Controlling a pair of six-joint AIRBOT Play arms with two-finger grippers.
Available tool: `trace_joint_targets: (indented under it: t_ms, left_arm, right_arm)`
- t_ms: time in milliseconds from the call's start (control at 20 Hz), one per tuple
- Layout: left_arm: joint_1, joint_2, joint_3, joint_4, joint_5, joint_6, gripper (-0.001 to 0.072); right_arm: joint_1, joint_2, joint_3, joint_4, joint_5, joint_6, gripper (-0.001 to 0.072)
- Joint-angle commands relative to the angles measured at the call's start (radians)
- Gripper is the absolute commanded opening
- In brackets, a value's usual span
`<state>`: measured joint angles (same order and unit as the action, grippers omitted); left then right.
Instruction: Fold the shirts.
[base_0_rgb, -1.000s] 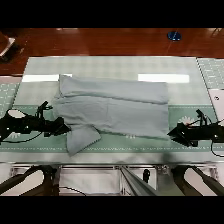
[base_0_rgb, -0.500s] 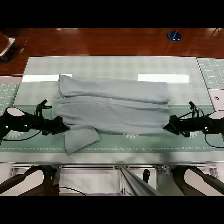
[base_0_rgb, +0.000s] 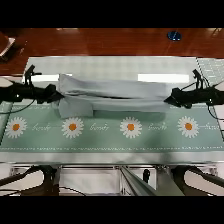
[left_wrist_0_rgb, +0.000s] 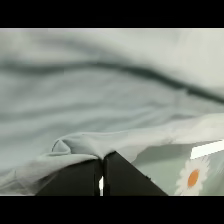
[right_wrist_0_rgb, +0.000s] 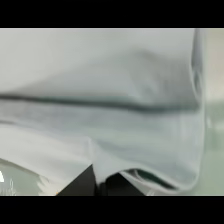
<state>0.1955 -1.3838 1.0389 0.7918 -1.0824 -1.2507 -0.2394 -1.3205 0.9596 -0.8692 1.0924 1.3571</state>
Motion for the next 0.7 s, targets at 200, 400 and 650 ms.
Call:
trace_joint_targets:
  t_ms: [200, 400, 650]
  left_arm:
    - [-0.055, -0.392, 0.522, 0.0, -0.084, -0.14, 0.0023]
    - [-0.055, -0.504, 0.613, 0.05, -0.143, -0.177, 0.0025]
    - [-0.055, -0.541, 0.629, 0.135, -0.212, -0.197, 0.0508]
  right_arm:
    - [0.023, -0.274, 0.293, 0.004, -0.047, 0.061, 0.0023]
    - [0.025, -0.371, 0.374, 0.007, -0.074, 0.093, 0.0024]
    - [0.007, -0.417, 0.402, 0.052, -0.115, 0.102, 0.0416]
